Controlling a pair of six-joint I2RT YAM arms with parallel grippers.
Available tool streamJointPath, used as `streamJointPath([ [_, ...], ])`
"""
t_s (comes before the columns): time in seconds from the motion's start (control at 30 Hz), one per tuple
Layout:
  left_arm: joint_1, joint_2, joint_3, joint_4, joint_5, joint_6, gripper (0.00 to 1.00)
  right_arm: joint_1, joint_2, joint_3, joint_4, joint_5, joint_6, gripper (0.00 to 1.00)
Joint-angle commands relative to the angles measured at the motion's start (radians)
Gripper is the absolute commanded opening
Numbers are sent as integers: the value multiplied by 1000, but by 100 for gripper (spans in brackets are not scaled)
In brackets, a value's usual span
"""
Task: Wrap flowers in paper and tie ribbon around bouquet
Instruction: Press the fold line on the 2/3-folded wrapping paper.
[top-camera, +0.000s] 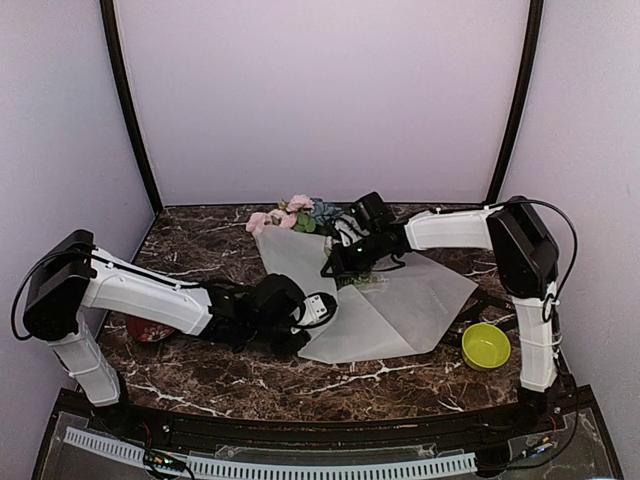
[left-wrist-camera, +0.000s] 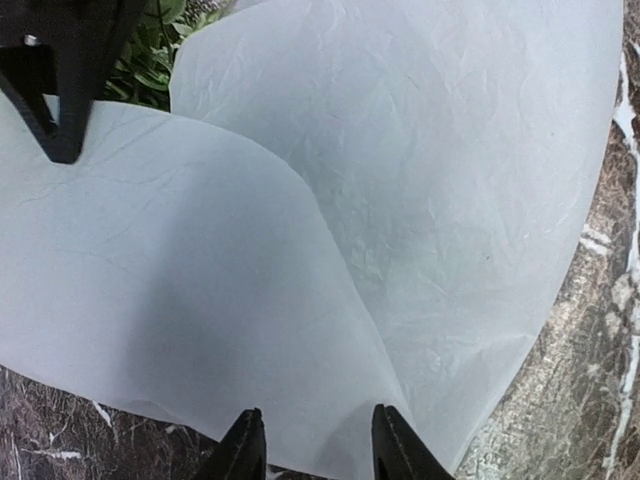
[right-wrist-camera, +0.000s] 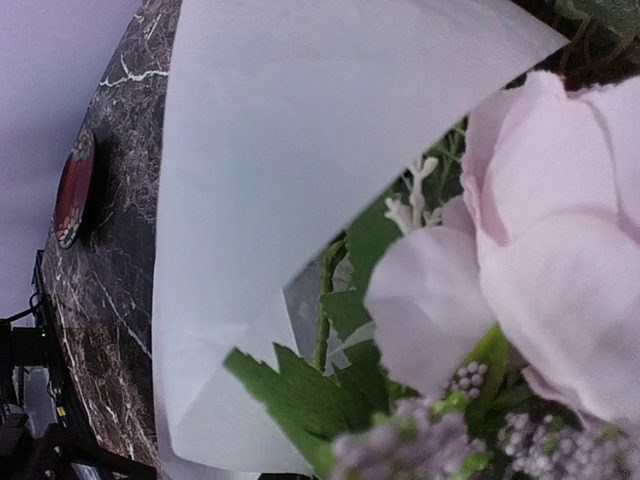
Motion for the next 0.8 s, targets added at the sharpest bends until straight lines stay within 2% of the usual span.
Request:
streamJointPath([
  [0.0,4,65,34,-41,-19,-7,36,1,-72,-15,-6,12,8,0],
  [0.43,5,74,-17,-29,176,-9,34,-5,-72,-66,-1,36,10,0],
  [0.77,15,-95,-34,15,290,6,35,-10,23,-47,-8,58,-6,0],
])
